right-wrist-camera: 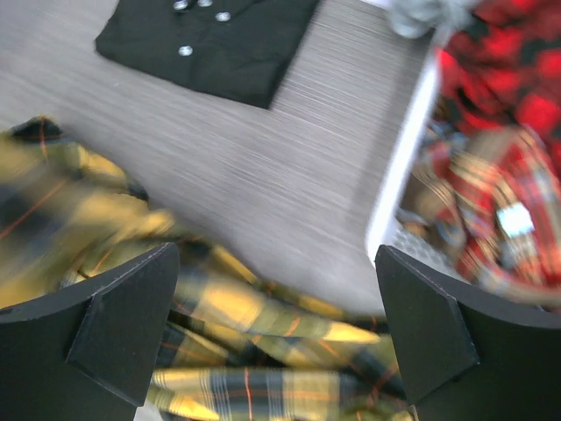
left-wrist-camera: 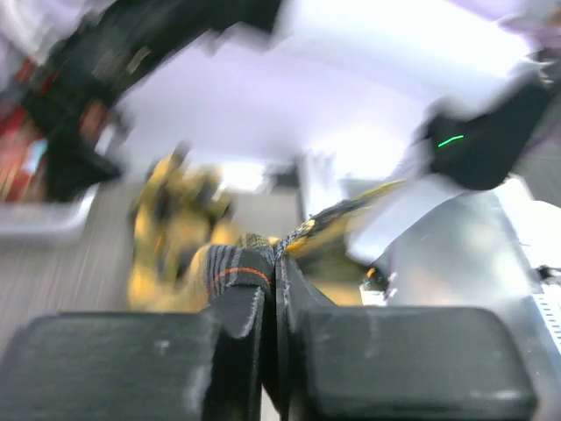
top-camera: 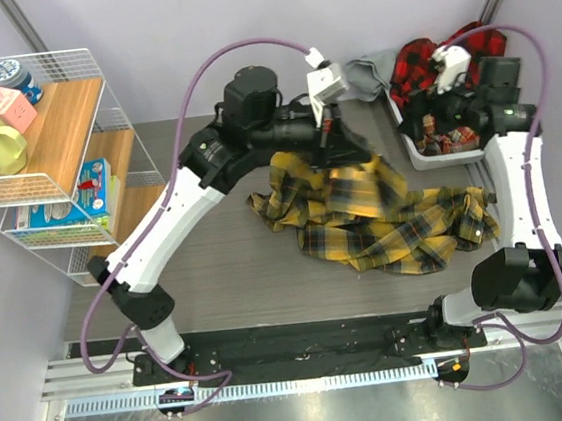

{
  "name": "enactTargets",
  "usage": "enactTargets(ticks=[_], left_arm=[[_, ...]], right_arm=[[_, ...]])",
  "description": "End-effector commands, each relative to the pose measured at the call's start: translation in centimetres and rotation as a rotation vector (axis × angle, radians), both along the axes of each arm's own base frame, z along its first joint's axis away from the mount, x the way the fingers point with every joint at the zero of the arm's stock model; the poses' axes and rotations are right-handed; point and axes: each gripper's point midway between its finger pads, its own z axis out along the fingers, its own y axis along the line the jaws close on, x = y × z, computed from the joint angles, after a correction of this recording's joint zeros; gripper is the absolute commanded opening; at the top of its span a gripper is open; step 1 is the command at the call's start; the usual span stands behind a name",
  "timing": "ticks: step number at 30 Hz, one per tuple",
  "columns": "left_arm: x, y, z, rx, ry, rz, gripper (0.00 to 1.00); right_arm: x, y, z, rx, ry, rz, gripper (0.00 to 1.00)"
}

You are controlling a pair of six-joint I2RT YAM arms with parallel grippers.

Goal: Fold and stack the long sleeve shirts
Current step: Flatten the shirt out

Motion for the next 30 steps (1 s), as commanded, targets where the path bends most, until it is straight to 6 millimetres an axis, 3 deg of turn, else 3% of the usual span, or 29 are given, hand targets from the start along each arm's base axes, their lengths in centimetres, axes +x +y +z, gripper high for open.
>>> enactTargets(ticks=[1, 4, 5, 6, 7, 8, 9, 10, 11, 12, 13, 14, 15, 17, 18, 19, 22, 24, 25, 30], left_arm=[[0.9, -2.7, -0.1, -0.03, 0.07, -0.063, 0.16], [1.3, -4.5, -4.3, 0.055, 0.059, -0.091, 0.45], [1.6, -3.8, -6.5, 0.132, 0.09, -0.073, 0.52], [2.3, -3.0, -7.1, 0.157, 0.077, -0.045, 0.61], [4.8, -1.1, -7.3, 0.164, 0.077, 0.019, 0.64], [5.4, 0.6, -10.3, 0.207, 0.199, 0.02, 0.66], [6.5, 2.4, -7.7, 0.112, 0.172, 0.055, 0.72], [10.0, 6.2, -8.4, 0.08, 0.228, 0.155, 0.85], [10.5, 8.2, -11.7, 0.098, 0.343, 0.192, 0.95], [11.3, 10.2, -12.9, 0.12, 0.349, 0.249, 0.99], [12.1, 13.2, -13.0, 0.145, 0.325, 0.338, 0.99], [12.1, 14.9, -15.5, 0.221, 0.283, 0.367, 1.0], [12.2, 16.4, -16.9, 0.274, 0.295, 0.426, 1.0], [12.4, 20.1, -18.3, 0.302, 0.328, 0.541, 1.0], [12.3, 21.4, -20.4, 0.342, 0.361, 0.584, 1.0], [12.7, 23.4, -21.8, 0.38, 0.381, 0.656, 1.0], [12.5, 26.4, -24.3, 0.442, 0.414, 0.732, 1.0], [12.4, 27.4, -25.0, 0.436, 0.449, 0.76, 1.0], [12.4, 28.3, -25.6, 0.441, 0.469, 0.789, 1.0], [12.8, 29.8, -26.4, 0.421, 0.521, 0.875, 1.0]], right_arm=[[-3.4, -2.2, 2.7, 0.037, -0.024, -0.028, 1.0], [-4.0, -3.1, 1.9, 0.034, -0.002, -0.053, 1.0], [-4.2, -3.2, 1.7, 0.037, 0.007, -0.054, 1.0], [-4.3, -3.1, 1.6, 0.037, 0.011, -0.041, 1.0], [-4.9, -2.7, 1.5, 0.027, 0.015, -0.012, 1.0], [-5.3, -1.7, 1.8, 0.052, 0.007, 0.04, 1.0], [-5.5, -1.1, 1.7, 0.057, 0.01, 0.064, 1.0], [-5.7, -0.4, 1.4, 0.061, 0.022, 0.084, 1.0], [-5.9, 1.9, 1.1, 0.053, 0.031, 0.154, 1.0], [-6.0, 2.9, 0.5, 0.028, 0.048, 0.176, 1.0], [-6.1, 4.4, -0.6, 0.013, 0.065, 0.219, 1.0], [-6.2, 5.9, -1.0, 0.0, 0.065, 0.255, 1.0], [-6.8, 9.0, -2.5, -0.032, 0.087, 0.332, 1.0], [-6.4, 12.0, -3.1, -0.089, 0.045, 0.395, 1.0], [-7.5, 15.7, -4.2, -0.117, 0.054, 0.499, 1.0], [-7.1, 16.9, -4.7, -0.156, 0.041, 0.509, 1.0], [-8.8, 22.2, -6.8, -0.167, 0.083, 0.643, 1.0], [-9.5, 24.3, -8.0, -0.203, 0.084, 0.689, 1.0], [-10.7, 26.2, -8.9, -0.238, 0.082, 0.733, 0.99], [-13.9, 30.7, -12.5, -0.302, 0.098, 0.807, 1.0]])
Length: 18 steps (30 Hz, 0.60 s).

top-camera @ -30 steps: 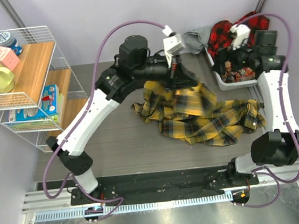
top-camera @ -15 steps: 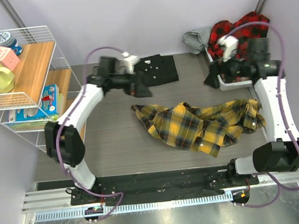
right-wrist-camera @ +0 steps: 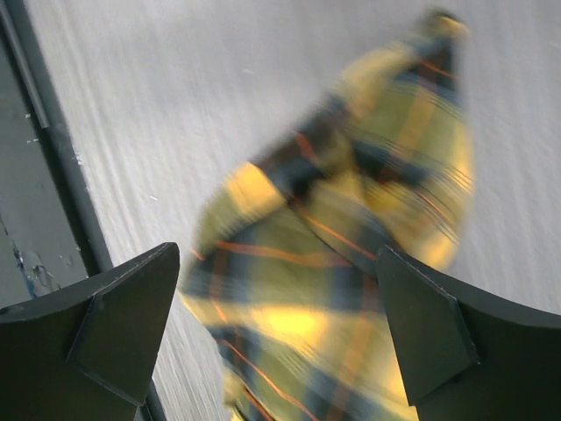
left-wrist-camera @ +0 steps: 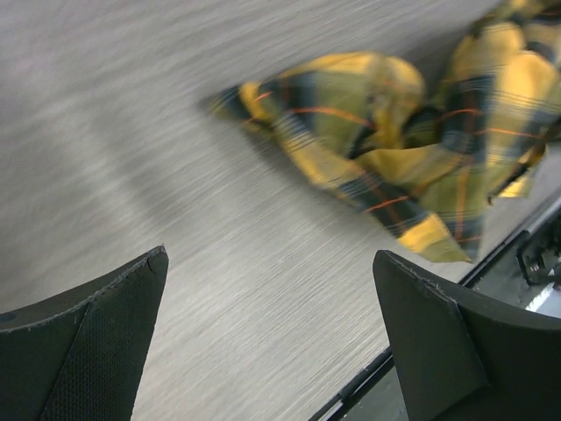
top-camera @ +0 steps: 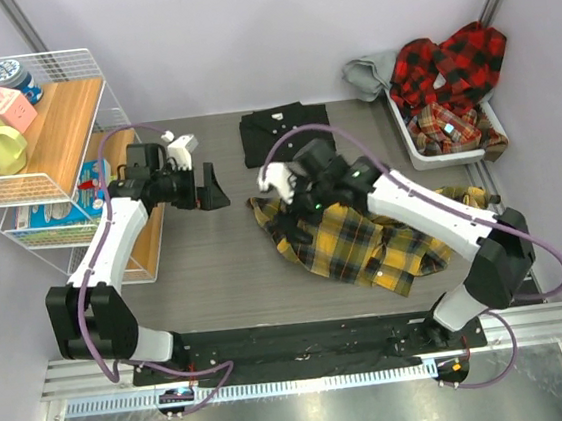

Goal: Fold and stack the long sleeve shirts
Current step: Flatten the shirt out

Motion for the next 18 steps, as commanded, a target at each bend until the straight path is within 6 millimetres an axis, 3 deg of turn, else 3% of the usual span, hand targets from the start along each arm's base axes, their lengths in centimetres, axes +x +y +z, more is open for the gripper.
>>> enactTargets(ticks=[1, 5, 8, 11, 12, 13, 15, 17, 18], left_arm=[[0.4, 1.3, -0.7, 0.014, 0.011, 0.082, 1.0], [0.3, 2.0, -1.3, 0.04, 0.013, 0.12, 1.0], [-0.2, 2.3, -1.8, 0.057, 0.015, 0.129, 1.0], [-0.5, 2.3, -2.1, 0.057, 0.008, 0.121, 1.0], [-0.4, 2.2, -2.1, 0.053, 0.002, 0.12, 1.0], [-0.5, 2.1, -2.2, 0.047, 0.0, 0.112, 1.0], [-0.5, 1.9, -2.5, 0.037, 0.004, 0.107, 1.0], [-0.1, 1.5, -2.4, 0.018, -0.012, 0.096, 0.99], [-0.1, 1.4, -2.6, 0.015, -0.013, 0.091, 0.98]], right_arm=[[-1.6, 3.9, -2.2, -0.046, -0.069, 0.03, 1.0], [-1.8, 5.2, -5.4, -0.125, -0.075, -0.001, 1.0], [-0.5, 4.7, -7.9, -0.206, -0.087, -0.069, 1.0], [1.0, 4.0, -7.5, -0.249, -0.151, -0.115, 0.92], [1.3, 4.1, -6.9, -0.243, -0.169, -0.115, 0.84], [1.5, 4.1, -6.5, -0.241, -0.183, -0.111, 0.63], [1.8, 3.7, -5.0, -0.249, -0.223, -0.084, 0.45], [2.2, 3.4, -3.0, -0.239, -0.253, -0.062, 0.03], [2.1, 2.6, -1.6, -0.232, -0.261, -0.062, 0.01]])
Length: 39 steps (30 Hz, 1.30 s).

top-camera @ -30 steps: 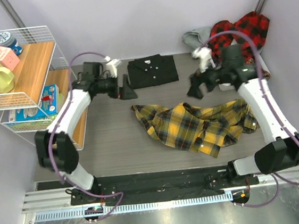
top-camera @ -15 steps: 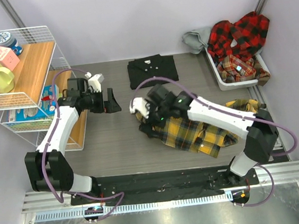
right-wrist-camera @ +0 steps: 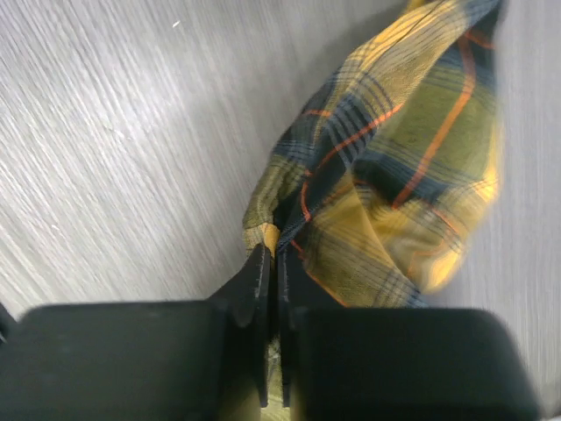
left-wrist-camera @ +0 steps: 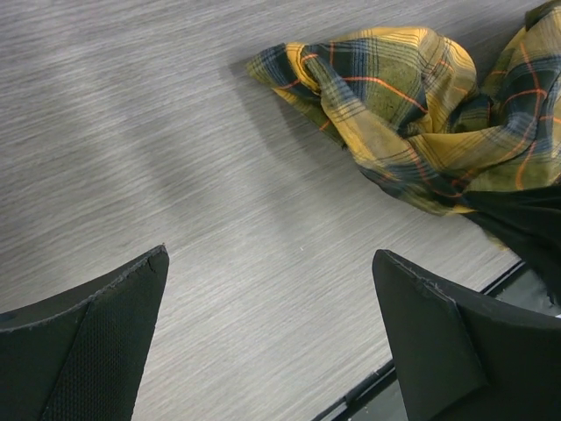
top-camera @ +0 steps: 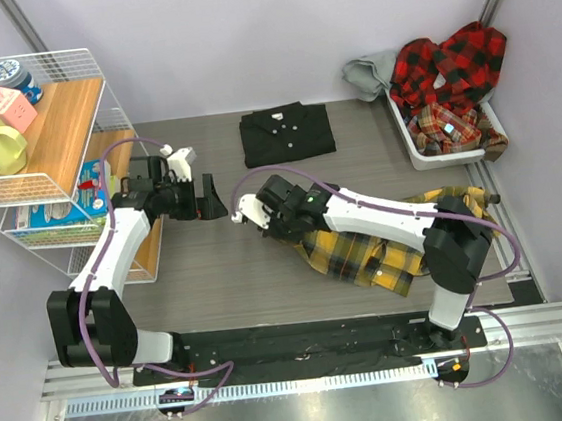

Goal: Fold and stack the long sleeve shirts
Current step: Flatten the shirt out

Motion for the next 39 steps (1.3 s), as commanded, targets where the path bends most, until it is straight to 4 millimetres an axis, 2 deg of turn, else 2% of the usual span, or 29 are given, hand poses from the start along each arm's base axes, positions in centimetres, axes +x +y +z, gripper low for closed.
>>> enactTargets(ticks=[1, 2, 3, 4, 5, 7, 8, 11, 12, 13, 14, 15, 16, 17, 19, 20, 21, 22, 23, 24, 25, 27, 28, 31, 35, 38, 39], left_arm=[[1.3, -0.9, 1.4, -0.043, -0.101, -0.031, 0.97], [1.5, -1.1, 1.0, -0.047, -0.097, -0.038, 0.96], [1.6, -1.3, 0.7, -0.041, -0.101, -0.053, 0.96], [1.6, -1.6, 0.2, -0.039, -0.098, -0.064, 0.97], [2.1, -1.9, -0.4, -0.036, -0.102, -0.072, 0.97], [2.1, -3.5, -1.1, -0.058, -0.097, -0.114, 0.98], [2.7, -4.4, -1.3, -0.081, -0.118, -0.129, 0.99], [2.5, -7.6, -1.3, -0.165, -0.131, -0.179, 1.0], [2.7, -9.6, -0.4, -0.211, -0.183, -0.228, 1.0], [2.6, -10.5, -0.2, -0.235, -0.194, -0.246, 1.0], [1.8, -11.9, -0.1, -0.268, -0.173, -0.269, 1.0], [2.4, -13.0, 1.0, -0.311, -0.243, -0.298, 1.0], [2.2, -13.8, 1.3, -0.34, -0.251, -0.318, 1.0], [1.7, -14.9, 1.5, -0.388, -0.229, -0.328, 1.0], [2.3, -16.2, 2.2, -0.449, -0.269, -0.353, 1.0], [2.4, -16.8, 2.2, -0.469, -0.258, -0.352, 1.0], [3.3, -17.3, 3.4, -0.491, -0.307, -0.36, 1.0], [4.0, -17.9, 3.0, -0.503, -0.297, -0.358, 1.0], [4.5, -18.4, 3.3, -0.522, -0.301, -0.36, 1.0], [5.1, -19.3, 4.9, -0.573, -0.298, -0.355, 1.0], [5.2, -20.5, 4.6, -0.614, -0.291, -0.389, 0.99], [5.0, -22.3, 6.1, -0.712, -0.235, -0.401, 1.0], [3.9, -24.0, 6.4, -0.759, -0.234, -0.463, 1.0], [1.6, -26.6, 7.9, -0.874, -0.156, -0.521, 1.0], [-0.2, -28.3, 9.8, -1.029, -0.112, -0.561, 1.0], [-1.0, -28.5, 10.8, -1.081, -0.073, -0.559, 0.85], [-1.2, -28.3, 11.2, -1.089, -0.076, -0.567, 0.69]], right_arm=[[2.4, -1.2, 8.8, 0.099, -0.156, -0.001, 0.01], [2.6, -1.8, 10.1, 0.115, -0.175, 0.002, 0.01], [2.6, -2.8, 13.3, 0.15, -0.222, 0.01, 0.01], [3.4, -4.2, 15.0, 0.171, -0.249, -0.015, 0.01], [3.4, -4.5, 17.6, 0.22, -0.27, -0.003, 0.01], [4.3, -7.0, 21.7, 0.255, -0.363, -0.044, 0.01], [4.9, -8.3, 24.0, 0.258, -0.427, -0.079, 0.01], [5.7, -11.8, 29.2, 0.275, -0.578, -0.152, 0.01], [5.8, -12.5, 30.3, 0.28, -0.608, -0.173, 0.01], [6.0, -13.3, 31.4, 0.282, -0.642, -0.195, 0.01], [6.1, -14.5, 33.5, 0.303, -0.697, -0.226, 0.01], [6.2, -15.3, 34.5, 0.302, -0.734, -0.253, 0.01], [6.3, -15.9, 35.5, 0.301, -0.768, -0.263, 0.01], [5.9, -16.4, 37.3, 0.33, -0.814, -0.277, 0.01], [5.7, -17.3, 39.0, 0.34, -0.861, -0.305, 0.01], [5.3, -17.8, 40.5, 0.359, -0.894, -0.313, 0.01], [5.1, -18.2, 41.3, 0.368, -0.915, -0.324, 0.01], [4.9, -18.4, 42.0, 0.379, -0.934, -0.33, 0.01], [4.6, -18.8, 43.1, 0.388, -0.967, -0.336, 0.01], [4.5, -19.1, 43.7, 0.391, -0.985, -0.344, 0.01], [4.3, -19.8, 44.6, 0.39, -1.012, -0.365, 0.01], [4.4, -20.1, 45.1, 0.378, -1.031, -0.376, 0.01], [4.3, -20.3, 45.5, 0.377, -1.041, -0.379, 0.01], [4.3, -20.4, 45.6, 0.372, -1.049, -0.38, 0.01], [4.7, -20.1, 45.4, 0.37, -1.046, -0.378, 0.01], [5.3, -19.6, 45.6, 0.374, -1.054, -0.368, 0.01], [5.5, -19.4, 45.6, 0.377, -1.058, -0.366, 0.01]])
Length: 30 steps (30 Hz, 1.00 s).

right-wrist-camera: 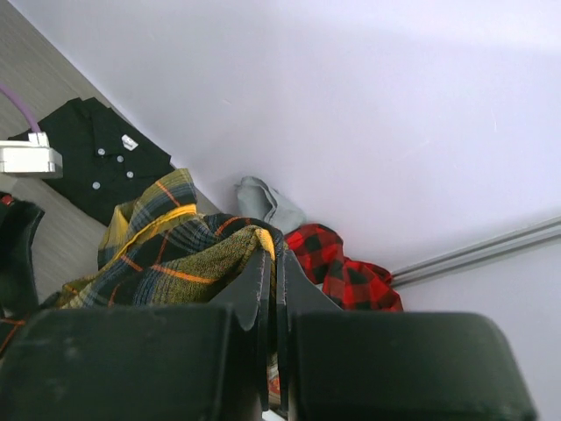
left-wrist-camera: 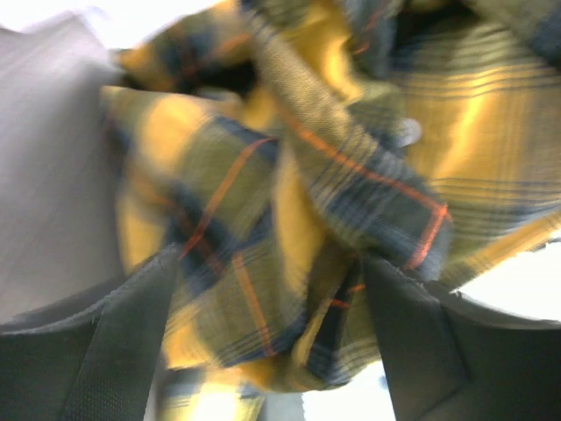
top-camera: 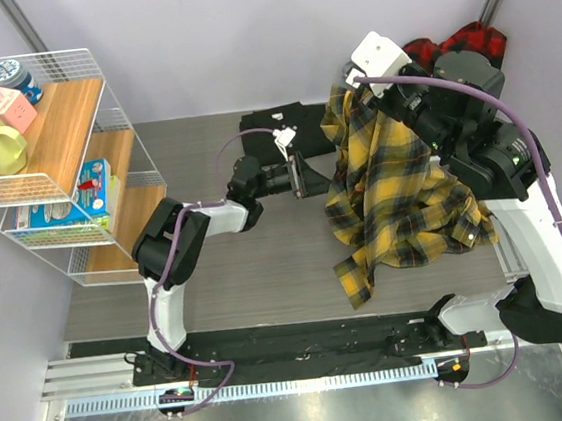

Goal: Fold and stack the long sleeve shirts
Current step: Flatten the shirt out

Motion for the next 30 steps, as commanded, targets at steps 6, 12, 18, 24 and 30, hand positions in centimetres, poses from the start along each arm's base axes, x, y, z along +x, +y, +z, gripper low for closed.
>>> enactTargets(ticks=[6, 12, 18, 24, 30], left_arm=[[-0.1, 5.1, 11.1, -0.238, -0.084, 0.027, 0.11], [3.0, 13.3, 17.3, -0.227, -0.183, 0.148, 0.0], [3.1, 14.4, 10.9, 0.166, -0.191, 0.365, 0.79], [2.2, 9.6, 7.0, 0.362, -0.159, 0.35, 1.0], [5.5, 10.6, 3.2, 0.556, -0.149, 0.468, 0.81]], right_arm=[[1.4, 1.2, 5.4, 0.09, -0.182, 0.016, 0.01], [2.5, 2.7, 8.8, 0.164, -0.278, 0.049, 0.01], [2.0, 4.0, 12.2, 0.249, -0.351, 0.122, 0.01], [0.8, 4.4, 12.6, 0.299, -0.345, 0.185, 0.01], [-0.5, 3.1, 13.7, 0.333, -0.37, 0.169, 0.01]])
